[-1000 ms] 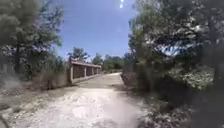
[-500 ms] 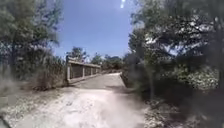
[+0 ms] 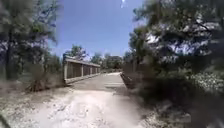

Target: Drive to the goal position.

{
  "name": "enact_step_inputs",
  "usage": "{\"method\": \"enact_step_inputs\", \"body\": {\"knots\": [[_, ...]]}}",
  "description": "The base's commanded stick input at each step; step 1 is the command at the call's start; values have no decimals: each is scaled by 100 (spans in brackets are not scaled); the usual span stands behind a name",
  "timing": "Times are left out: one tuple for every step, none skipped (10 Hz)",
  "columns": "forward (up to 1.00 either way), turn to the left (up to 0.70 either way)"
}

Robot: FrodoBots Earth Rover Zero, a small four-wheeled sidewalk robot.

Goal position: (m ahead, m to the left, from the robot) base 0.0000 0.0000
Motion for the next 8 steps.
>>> {"method": "enact_step_inputs", "body": {"knots": [[50,0],[50,0],[50,0],[50,0],[50,0],[50,0],[50,0],[50,0]]}}
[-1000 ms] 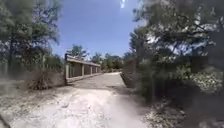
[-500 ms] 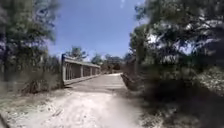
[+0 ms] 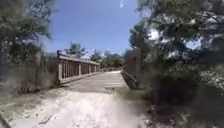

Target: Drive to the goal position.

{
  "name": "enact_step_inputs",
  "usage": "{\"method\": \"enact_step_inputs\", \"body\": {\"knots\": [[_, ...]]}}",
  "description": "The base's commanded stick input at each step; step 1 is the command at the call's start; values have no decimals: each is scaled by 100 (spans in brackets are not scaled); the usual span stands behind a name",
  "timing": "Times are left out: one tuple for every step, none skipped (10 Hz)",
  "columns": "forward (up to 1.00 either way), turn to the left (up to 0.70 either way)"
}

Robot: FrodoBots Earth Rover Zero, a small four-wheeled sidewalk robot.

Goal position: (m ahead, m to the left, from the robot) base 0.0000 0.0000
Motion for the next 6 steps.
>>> {"method": "enact_step_inputs", "body": {"knots": [[50,3],[50,36],[50,37],[50,15],[50,0],[50,0]]}}
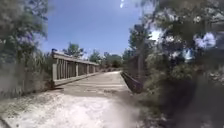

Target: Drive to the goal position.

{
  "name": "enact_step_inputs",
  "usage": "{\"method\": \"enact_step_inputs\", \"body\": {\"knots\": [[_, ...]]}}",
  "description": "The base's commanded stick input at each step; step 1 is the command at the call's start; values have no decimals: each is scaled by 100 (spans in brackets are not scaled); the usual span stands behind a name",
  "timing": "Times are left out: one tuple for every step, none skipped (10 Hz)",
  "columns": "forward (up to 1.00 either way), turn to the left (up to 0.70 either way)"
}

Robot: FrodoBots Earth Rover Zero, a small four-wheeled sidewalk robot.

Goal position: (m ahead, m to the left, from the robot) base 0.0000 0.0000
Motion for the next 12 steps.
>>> {"method": "enact_step_inputs", "body": {"knots": [[50,0],[50,0],[50,0],[50,0],[50,0],[50,0],[50,0],[50,0],[50,0],[50,0],[50,0],[50,0]]}}
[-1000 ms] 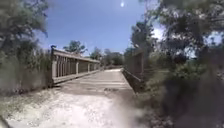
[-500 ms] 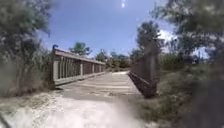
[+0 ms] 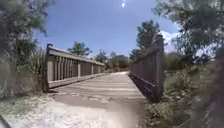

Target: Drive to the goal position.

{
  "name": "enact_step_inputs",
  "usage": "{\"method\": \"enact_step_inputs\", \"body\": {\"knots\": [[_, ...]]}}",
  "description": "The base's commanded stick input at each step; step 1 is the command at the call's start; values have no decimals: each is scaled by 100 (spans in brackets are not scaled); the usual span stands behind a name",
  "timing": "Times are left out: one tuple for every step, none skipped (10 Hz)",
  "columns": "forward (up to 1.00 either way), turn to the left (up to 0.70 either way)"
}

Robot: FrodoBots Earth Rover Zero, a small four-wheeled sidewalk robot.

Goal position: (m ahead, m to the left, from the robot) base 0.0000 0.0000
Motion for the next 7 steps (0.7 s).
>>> {"method": "enact_step_inputs", "body": {"knots": [[50,0],[50,0],[50,0],[50,0],[50,0],[50,0],[50,0]]}}
